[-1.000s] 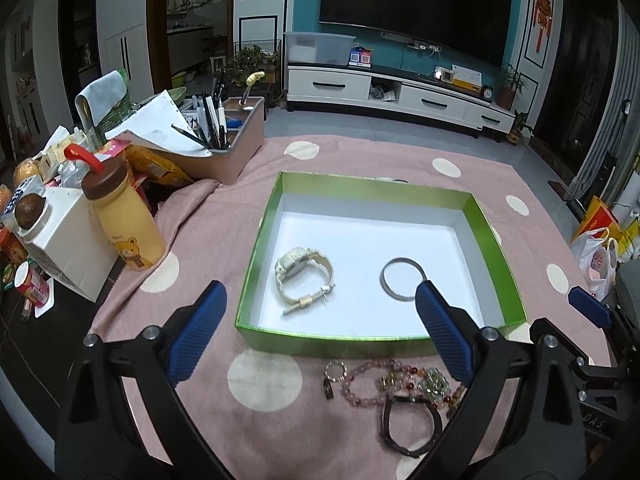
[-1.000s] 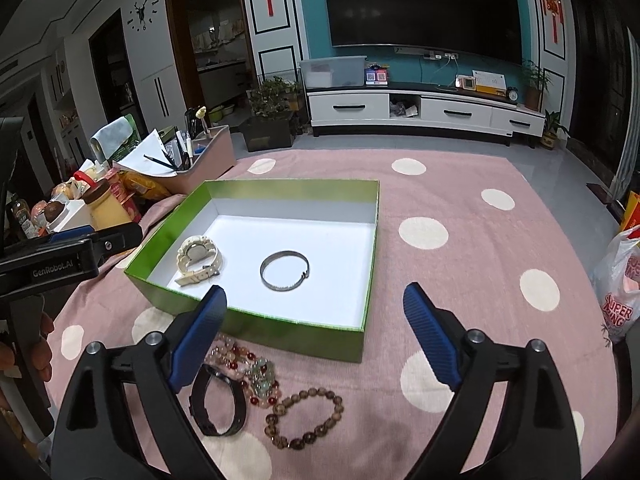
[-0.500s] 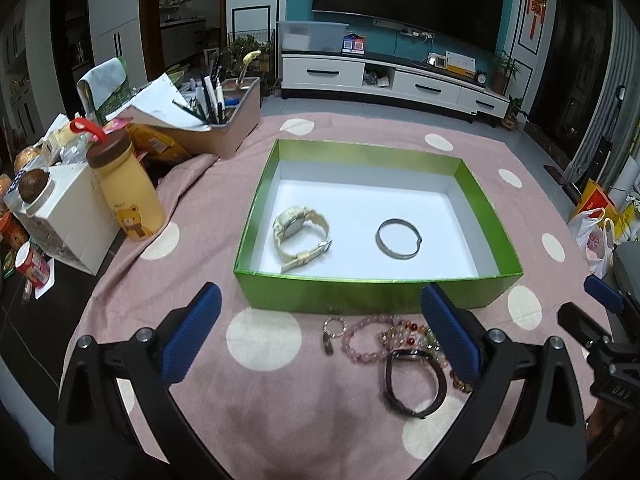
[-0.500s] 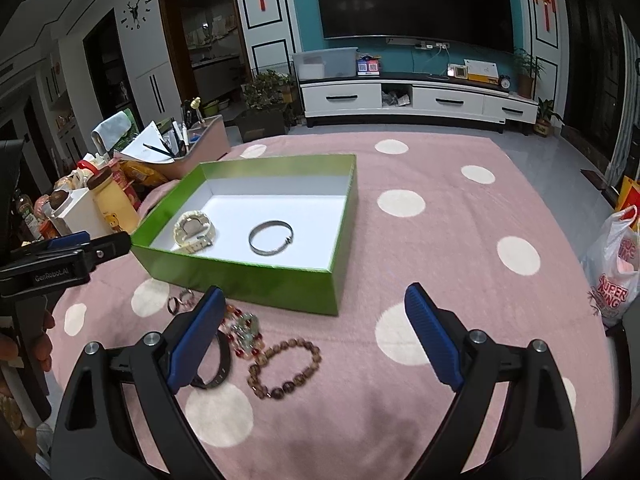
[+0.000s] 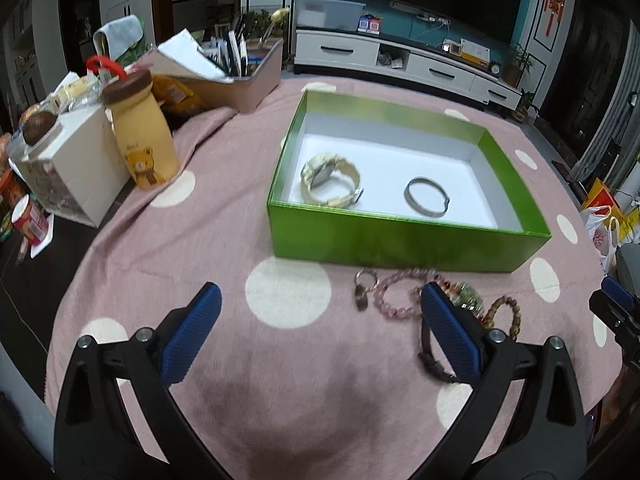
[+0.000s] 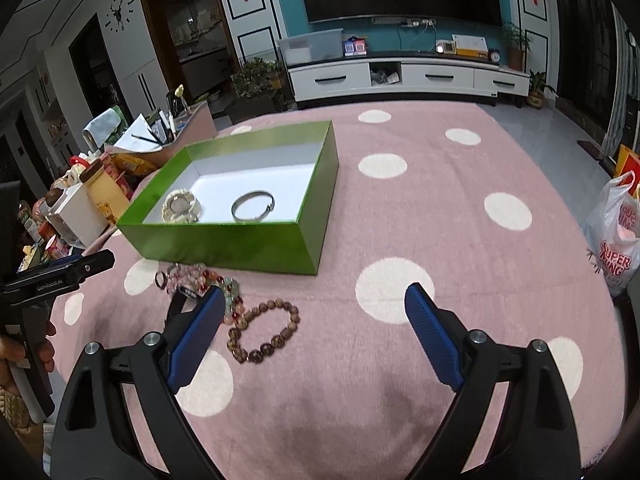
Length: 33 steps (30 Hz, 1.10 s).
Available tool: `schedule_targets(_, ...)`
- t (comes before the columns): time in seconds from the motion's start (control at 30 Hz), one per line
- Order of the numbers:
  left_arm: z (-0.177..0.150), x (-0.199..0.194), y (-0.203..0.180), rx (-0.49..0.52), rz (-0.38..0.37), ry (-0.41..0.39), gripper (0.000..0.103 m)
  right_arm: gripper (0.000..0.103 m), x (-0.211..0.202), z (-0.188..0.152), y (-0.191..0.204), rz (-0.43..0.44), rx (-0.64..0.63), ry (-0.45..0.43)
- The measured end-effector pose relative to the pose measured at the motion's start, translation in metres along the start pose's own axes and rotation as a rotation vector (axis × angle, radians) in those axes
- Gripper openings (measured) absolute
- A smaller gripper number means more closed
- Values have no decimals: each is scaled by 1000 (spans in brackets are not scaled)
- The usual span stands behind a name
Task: Organize jewelry
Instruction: 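Withdraw both tools from the box back toward the remaining jewelry, then grasp the small silver ring with the left tool while the right tool grasps the brown bead bracelet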
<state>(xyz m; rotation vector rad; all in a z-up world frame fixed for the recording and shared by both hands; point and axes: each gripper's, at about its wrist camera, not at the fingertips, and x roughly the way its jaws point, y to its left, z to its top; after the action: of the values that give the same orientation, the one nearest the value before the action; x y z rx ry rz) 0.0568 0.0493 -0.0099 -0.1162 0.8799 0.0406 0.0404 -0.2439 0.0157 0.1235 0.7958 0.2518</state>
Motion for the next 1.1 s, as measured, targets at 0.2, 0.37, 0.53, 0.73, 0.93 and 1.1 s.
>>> schedule_targets(0.2,-11,14,4,-4,-9,27,101,91,10,-14,-2,8,11,45)
schedule_targets(0.37,-14,25,3,-8,-13,35,101,91,19,-21,1,9,10,73)
schedule_targets(0.53,-14,31,2,-15,-13,40,100,91,27,-24,1,9,13,86)
schedule_targets(0.73,-15,37,1,-4,-12,35,92,91,36,-27,0,5,21,102)
schedule_targets(0.93,-18,43,-6,42,-22,31,80,89,41,-27,-3,6,25,97)
schedule_targets(1.1,-19,53,-11,63,-34,44,66,84,51,-27,-1,9,22,113)
